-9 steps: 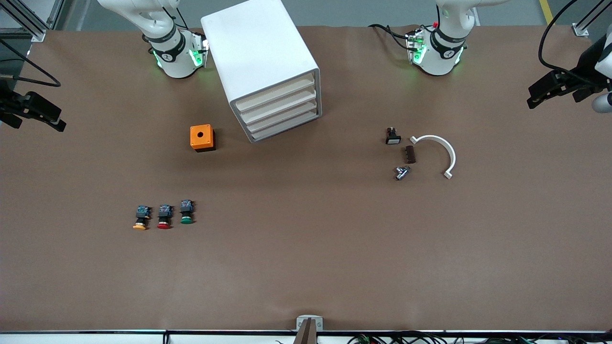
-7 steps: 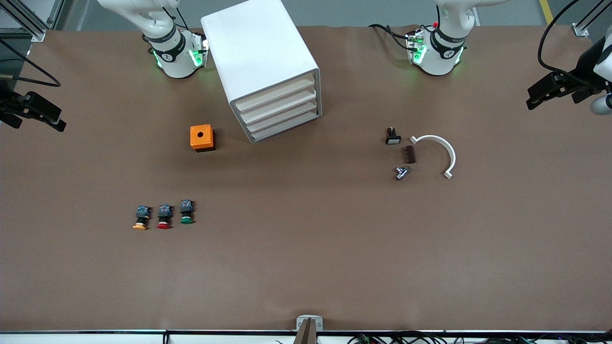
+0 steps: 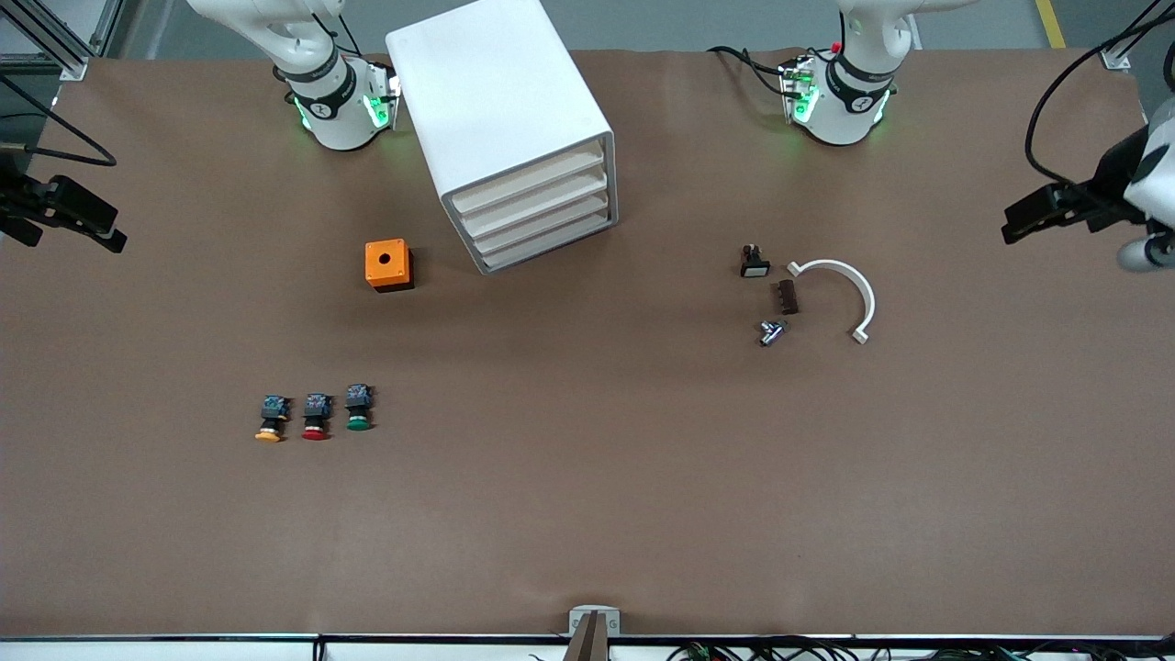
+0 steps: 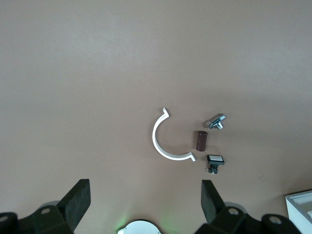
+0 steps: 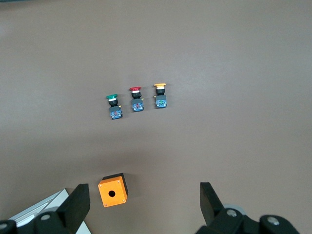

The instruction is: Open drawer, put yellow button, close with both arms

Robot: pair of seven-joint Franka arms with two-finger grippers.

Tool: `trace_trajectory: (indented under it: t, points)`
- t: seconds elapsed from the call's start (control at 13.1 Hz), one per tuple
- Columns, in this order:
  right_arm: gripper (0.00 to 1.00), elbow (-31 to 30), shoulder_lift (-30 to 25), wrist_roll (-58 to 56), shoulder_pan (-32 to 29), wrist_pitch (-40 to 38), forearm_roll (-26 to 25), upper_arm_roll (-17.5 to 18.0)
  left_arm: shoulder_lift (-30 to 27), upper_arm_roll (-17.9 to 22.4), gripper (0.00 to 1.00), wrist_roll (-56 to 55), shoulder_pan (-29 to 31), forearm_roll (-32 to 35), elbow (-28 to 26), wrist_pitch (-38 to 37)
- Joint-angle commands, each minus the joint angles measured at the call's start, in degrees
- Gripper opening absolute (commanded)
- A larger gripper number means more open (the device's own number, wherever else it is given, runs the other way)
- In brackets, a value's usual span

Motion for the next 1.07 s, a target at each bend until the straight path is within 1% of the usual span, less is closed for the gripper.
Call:
trace_trajectory:
  t: [0.0, 0.08, 0.15, 0.31, 0.54, 0.77, 0.84, 0.99]
  points:
    - [1.00, -0.8, -1.3, 0.0, -0.9, -0.4, -0.6, 0.9, 5.5, -0.4, 1.00, 0.2, 0.2, 0.2, 2.4, 3.5]
    - [1.00, -0.8, -1.3, 0.0, -1.0, -0.4, -0.6, 0.9, 7.4, -0.4, 1.00, -0.3, -0.1, 0.0, 2.5, 5.2]
    - [1.00, -0.8, -1.3, -0.1, -1.1, -0.4, -0.6, 0.9, 9.3, -0.5, 1.00, -3.1, -0.5, -0.1, 2.5, 6.8]
    - [1.00, -0.8, -1.3, -0.3, -1.3, -0.5, -0.5, 1.0, 13.4, -0.5, 1.00, -12.0, -0.6, -4.4, 2.5, 8.6]
    - [1.00, -0.8, -1.3, -0.5, -1.8, -0.5, -0.3, 1.1, 19.3, -1.2, 1.00, -25.0, -1.6, -5.1, 2.5, 10.5]
    - [1.00, -0.9, -1.2, -0.5, -1.5, -0.5, -0.3, 1.1, 23.9, -1.1, 1.00, -43.9, -7.0, -5.4, 3.1, 14.5]
    - [1.00, -0.9, -1.2, -0.5, -1.5, -0.4, -0.3, 1.1, 25.8, -1.1, 1.00, -50.8, -9.2, -5.6, 3.7, 14.8]
    - [1.00, -1.1, -0.6, -0.5, -1.4, -0.4, -0.3, 1.1, 29.3, -1.0, 1.00, -65.8, -13.2, -9.0, 3.8, 15.0]
